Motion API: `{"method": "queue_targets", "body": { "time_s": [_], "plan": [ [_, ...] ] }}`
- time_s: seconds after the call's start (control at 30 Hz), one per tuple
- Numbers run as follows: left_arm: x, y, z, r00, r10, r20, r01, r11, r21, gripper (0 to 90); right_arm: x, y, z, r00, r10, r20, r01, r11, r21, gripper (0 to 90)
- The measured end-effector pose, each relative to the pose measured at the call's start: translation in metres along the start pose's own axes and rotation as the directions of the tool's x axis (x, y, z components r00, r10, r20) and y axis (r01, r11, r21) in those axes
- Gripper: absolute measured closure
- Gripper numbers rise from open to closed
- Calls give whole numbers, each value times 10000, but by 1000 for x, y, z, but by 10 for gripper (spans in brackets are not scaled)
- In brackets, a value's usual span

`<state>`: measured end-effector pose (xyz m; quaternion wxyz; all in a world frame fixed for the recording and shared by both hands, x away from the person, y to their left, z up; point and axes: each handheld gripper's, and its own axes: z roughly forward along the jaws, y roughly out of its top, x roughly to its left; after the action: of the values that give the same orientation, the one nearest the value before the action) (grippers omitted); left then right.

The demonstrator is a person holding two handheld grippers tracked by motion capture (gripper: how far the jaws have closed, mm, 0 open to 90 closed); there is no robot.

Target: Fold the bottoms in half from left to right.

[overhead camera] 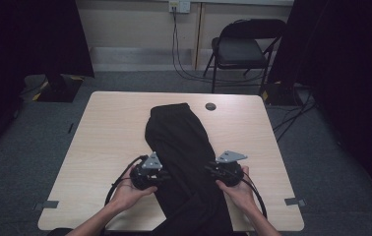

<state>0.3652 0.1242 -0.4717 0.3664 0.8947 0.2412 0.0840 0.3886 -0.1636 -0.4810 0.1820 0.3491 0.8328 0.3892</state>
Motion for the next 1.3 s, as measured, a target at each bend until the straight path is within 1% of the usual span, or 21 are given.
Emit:
{"method": "queue_targets", "body": {
  "time_s": [0.07,0.1,0.13,0.17,0.2,0.27,0.37,0.5,0.63,0.67,0.73,0.77,0.8,0.83,0.87,0.93,1.0,1.1,1.23,1.27,1.3],
  "plan": [
    [-2,-6,5,10000,31,32,-33,9991,424,748,3,1,14,9999,-60,-100,62,9999,148,679],
    [-2,-9,7,10000,-6,-94,14,9970,770,748,3,1,14,9999,-60,-100,62,9999,148,679],
    [-2,-12,5,9998,-213,-3,213,9979,612,743,4,0,16,9999,-36,-154,39,9998,188,677],
    [-2,-13,2,9995,-310,-55,314,9962,808,742,5,-1,18,9999,-36,-141,40,9997,258,676],
    [-5,-16,-1,9987,-431,-268,453,9951,879,750,6,-5,21,10000,18,-80,-16,9996,293,663],
    [-8,-21,-6,9968,-684,-401,716,9938,845,750,6,-5,21,10000,26,-76,-24,9996,289,659],
    [-14,-27,-15,9944,-874,-591,934,9897,1082,752,7,-6,17,9997,-211,141,205,9991,374,640],
    [-19,-41,-29,9921,-1181,-430,1225,9849,1224,752,7,-10,11,9999,12,105,-18,9982,602,639],
    [-26,-47,-37,9945,-1017,-254,1042,9848,1391,744,6,-18,-1,9997,215,-144,-203,9969,757,640],
    [-28,-47,-37,9946,-1030,-148,1041,9844,1418,703,7,-24,-9,9988,408,-285,-384,9961,798,641],
    [-28,-46,-37,9949,-1012,-43,1007,9838,1486,686,9,-27,-14,9987,352,-357,-320,9957,864,642],
    [-28,-45,-37,9945,-1050,33,1034,9842,1440,664,12,-30,-19,9985,302,-450,-259,9953,936,643],
    [-28,-41,-37,9959,-886,181,862,9908,1042,646,17,-36,-28,9978,243,-619,-176,9942,1065,639],
    [-28,-41,-37,9959,-886,181,862,9908,1042,639,17,-36,-28,9978,243,-619,-176,9942,1065,639],
    [-27,-36,-39,9962,-835,242,818,9946,639,639,18,-37,-30,9971,254,-716,-172,9934,1133,620],
    [-22,-28,-41,9968,-787,117,785,9968,168,630,21,-35,-33,9972,3,-749,86,9929,1182,585],
    [-13,-18,-39,9970,-758,-158,755,9970,-157,627,17,-28,-34,9972,147,-735,-97,9976,685,588],
    [8,-6,-25,9927,-1056,-585,1050,9944,-129,625,9,-9,-28,9990,98,-427,-96,9999,30,601],
    [40,8,-1,9851,-1412,-984,1404,9900,-156,614,-3,17,-5,10000,-69,-13,68,9993,-370,599],
    [53,12,9,9776,-1643,-1315,1632,9864,-191,614,-10,26,11,9998,44,169,-37,9992,-408,557],
    [53,12,9,9776,-1643,-1315,1632,9864,-191,614,-10,26,11,9998,44,169,-37,9992,-408,557]
  ]
}}
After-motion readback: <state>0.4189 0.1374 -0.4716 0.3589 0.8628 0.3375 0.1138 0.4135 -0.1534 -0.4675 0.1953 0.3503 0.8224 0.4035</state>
